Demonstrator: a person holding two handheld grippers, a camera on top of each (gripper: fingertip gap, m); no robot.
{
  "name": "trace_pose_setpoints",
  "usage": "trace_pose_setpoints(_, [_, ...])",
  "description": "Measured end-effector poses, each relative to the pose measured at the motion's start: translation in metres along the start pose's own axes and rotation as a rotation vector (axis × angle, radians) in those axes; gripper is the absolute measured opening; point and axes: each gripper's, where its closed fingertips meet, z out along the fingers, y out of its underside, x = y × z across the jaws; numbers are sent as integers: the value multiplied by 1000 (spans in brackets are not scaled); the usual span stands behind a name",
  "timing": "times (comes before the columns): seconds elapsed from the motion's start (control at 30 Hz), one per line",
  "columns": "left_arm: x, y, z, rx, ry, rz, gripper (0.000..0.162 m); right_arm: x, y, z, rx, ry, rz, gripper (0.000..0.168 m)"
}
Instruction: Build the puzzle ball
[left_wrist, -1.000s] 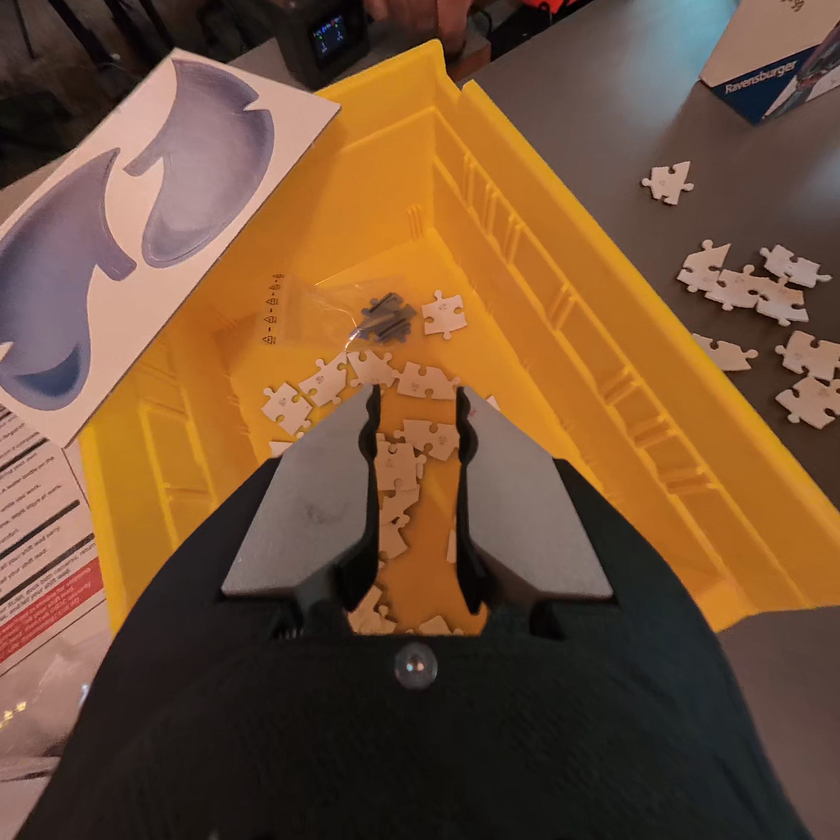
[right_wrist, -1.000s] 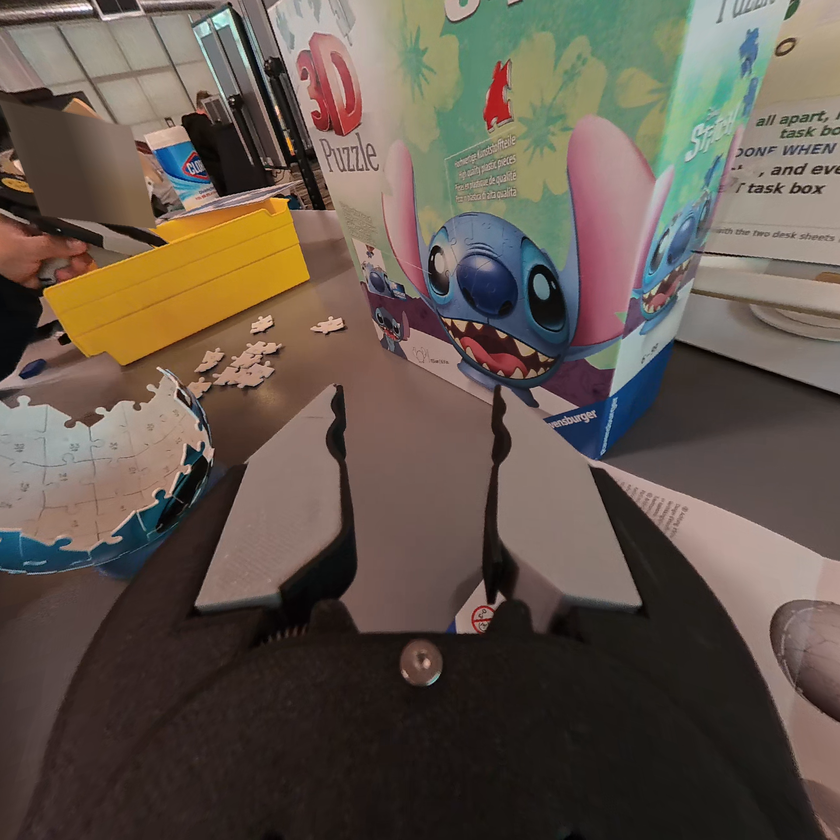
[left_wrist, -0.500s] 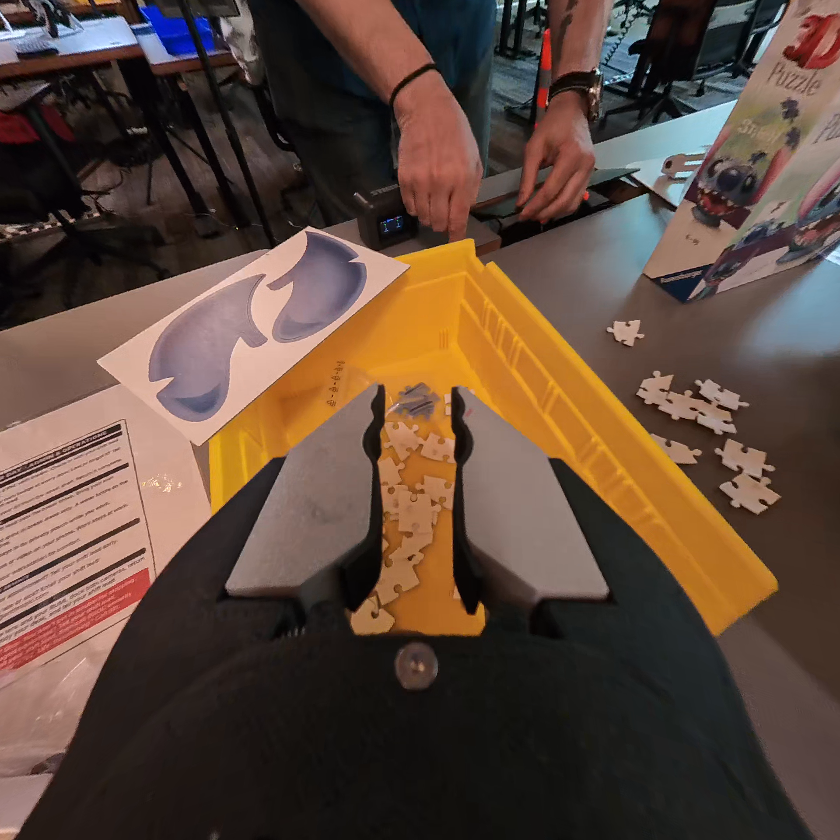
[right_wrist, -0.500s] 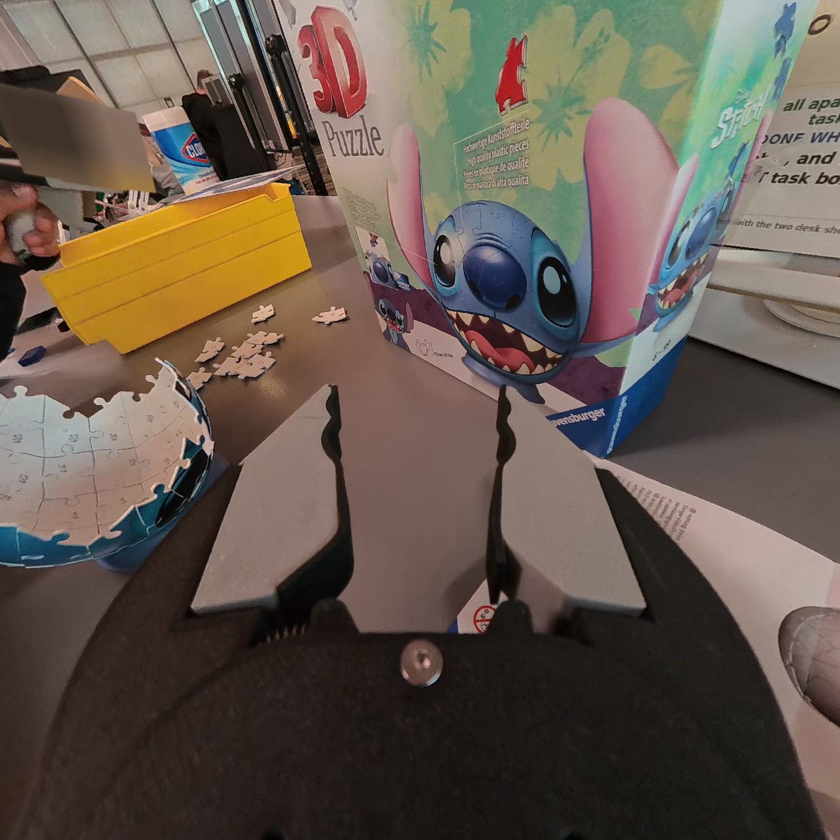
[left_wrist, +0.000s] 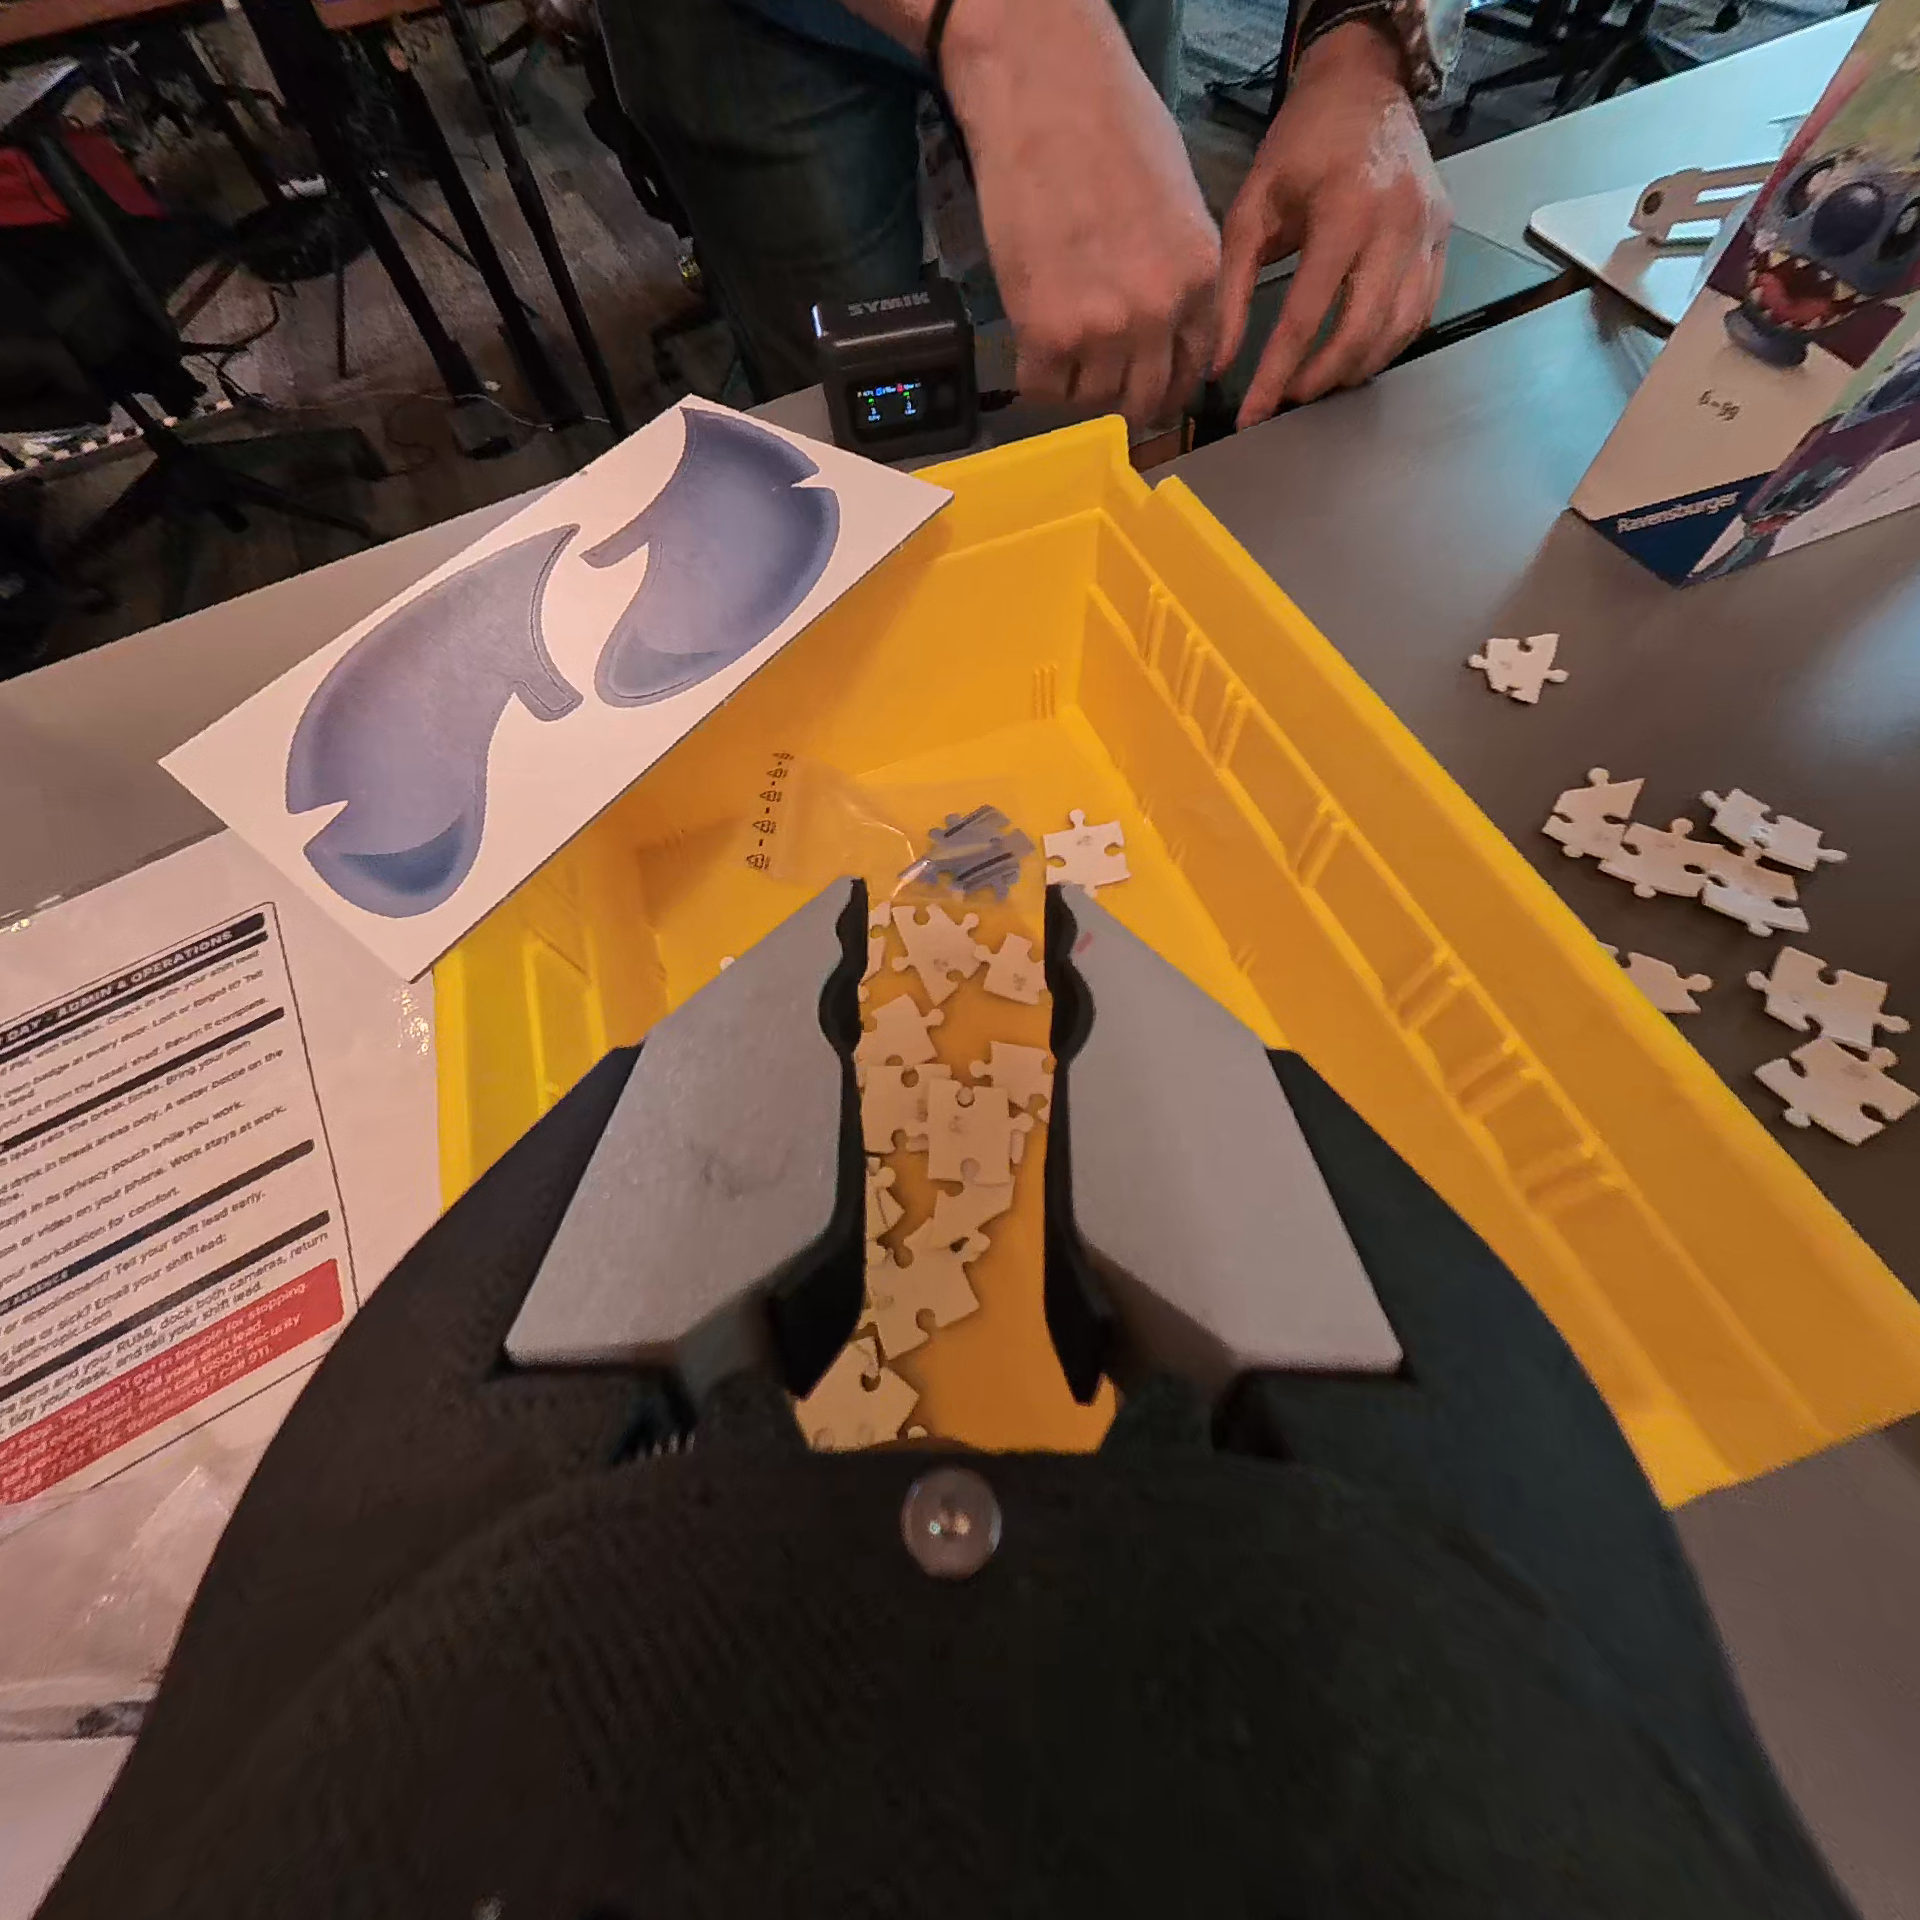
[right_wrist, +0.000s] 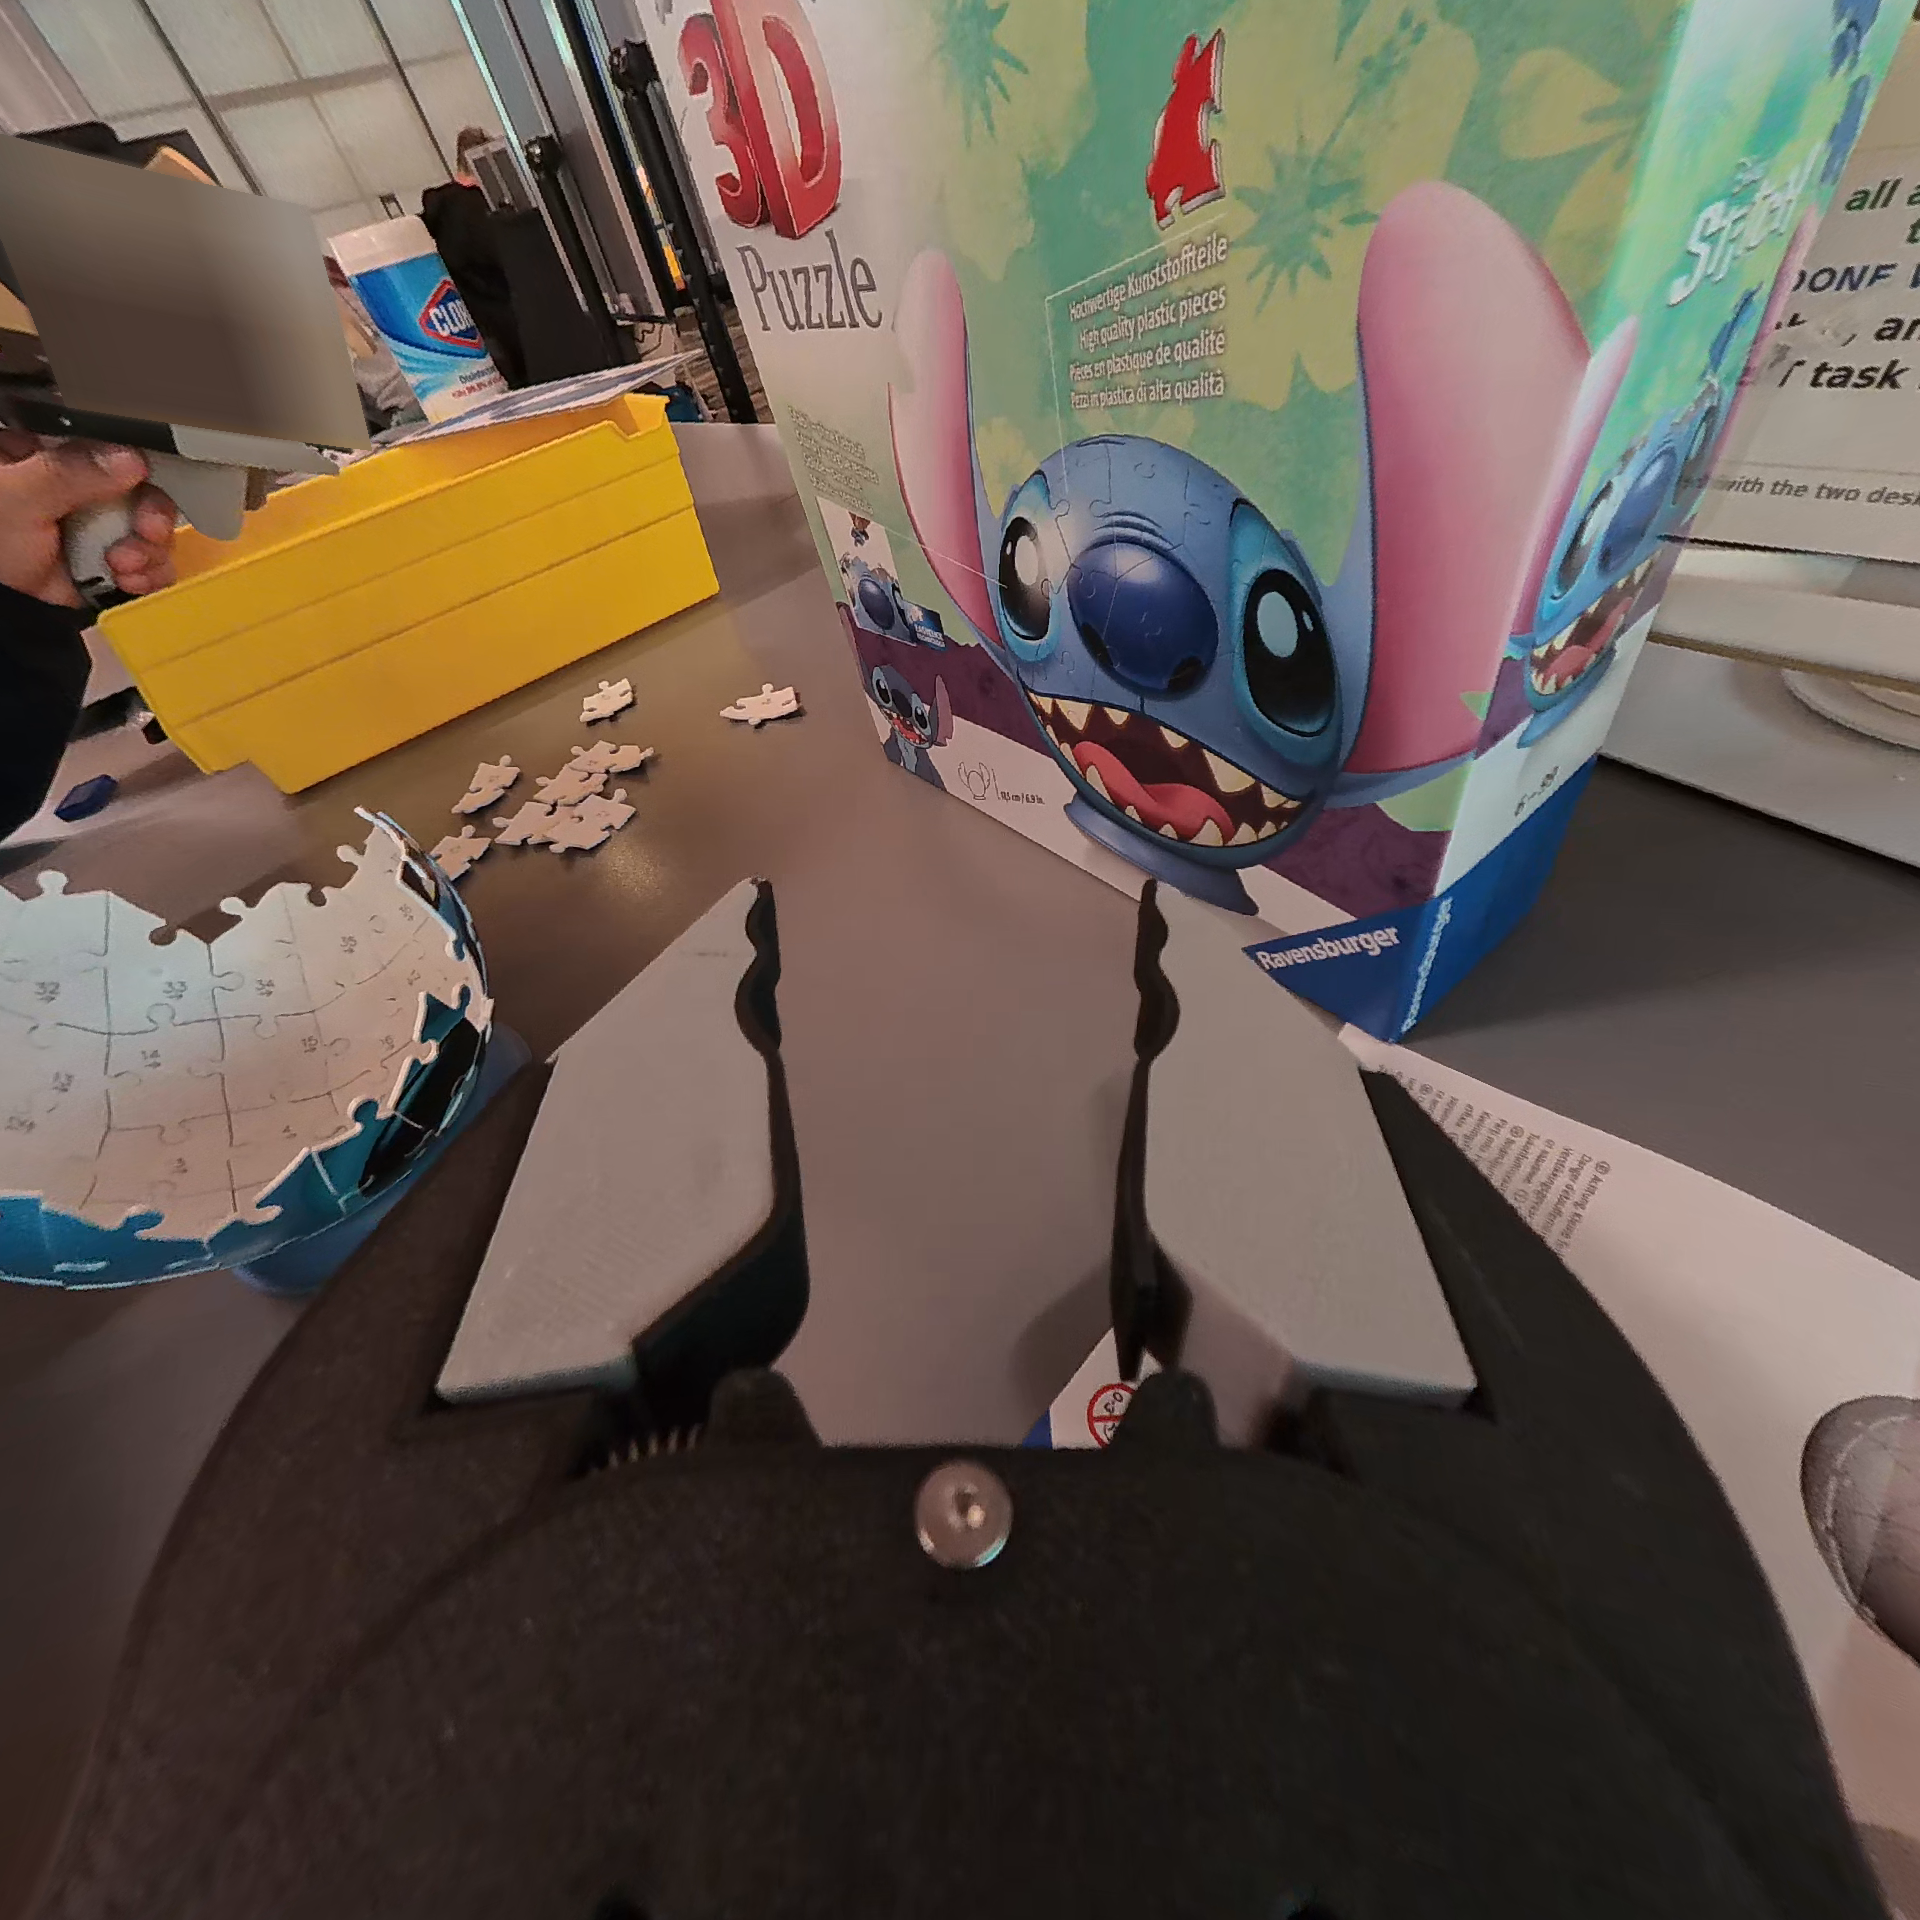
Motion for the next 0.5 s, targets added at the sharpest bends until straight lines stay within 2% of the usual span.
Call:
trace_pose_setpoints(0.43, [-4, 10, 7, -44, -8, -6, 33, 0, 1, 1, -7, -6, 6, 67])
trace_pose_setpoints(0.5, [0, 14, 9, -76, 19, -31, 37, 0, 1, 1, -9, -6, 5, 67])
